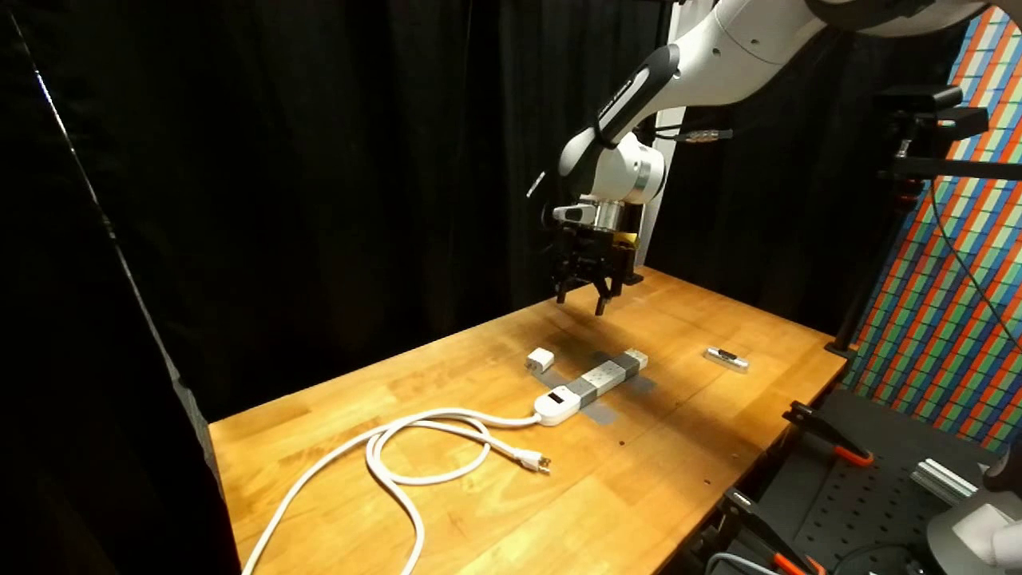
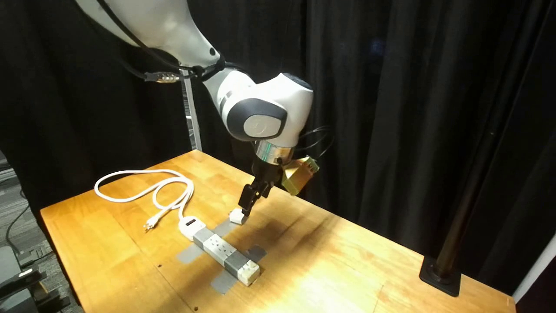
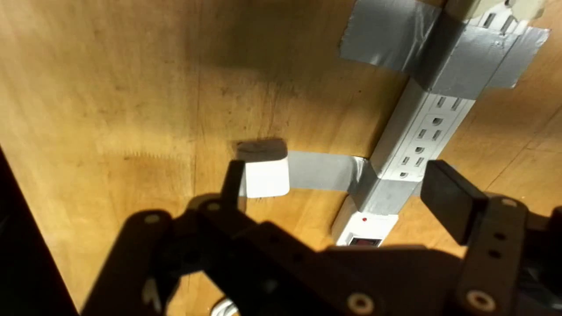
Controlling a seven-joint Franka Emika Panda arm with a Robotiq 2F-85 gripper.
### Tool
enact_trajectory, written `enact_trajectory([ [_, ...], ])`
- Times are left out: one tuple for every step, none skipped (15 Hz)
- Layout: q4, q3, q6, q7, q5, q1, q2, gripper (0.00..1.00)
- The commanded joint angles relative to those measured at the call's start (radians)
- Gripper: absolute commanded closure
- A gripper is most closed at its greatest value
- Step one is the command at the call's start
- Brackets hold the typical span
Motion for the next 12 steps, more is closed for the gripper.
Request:
enact_trajectory([
  [0.144, 0.112, -0.126, -0.144, -0.043, -0.113, 0.061, 0.0],
  [0.186, 0.137, -0.161, -0.189, -0.031, -0.138, 0.087, 0.0],
  [0.227, 0.157, -0.202, -0.227, -0.017, -0.155, 0.113, 0.0],
  [0.278, 0.175, -0.252, -0.254, -0.004, -0.17, 0.149, 0.0],
  [0.326, 0.191, -0.302, -0.27, 0.013, -0.182, 0.185, 0.0],
  [0.377, 0.199, -0.347, -0.266, 0.025, -0.185, 0.224, 0.0],
  [0.429, 0.208, -0.395, -0.255, 0.038, -0.186, 0.263, 0.0],
  [0.476, 0.215, -0.44, -0.234, 0.055, -0.187, 0.299, 0.0],
  [0.521, 0.221, -0.484, -0.22, 0.071, -0.187, 0.334, 0.0],
  [0.566, 0.226, -0.514, -0.205, 0.089, -0.186, 0.368, 0.0],
  [0.611, 0.229, -0.542, -0.187, 0.106, -0.185, 0.401, 0.0],
  [0.654, 0.234, -0.562, -0.169, 0.12, -0.184, 0.434, 0.0],
])
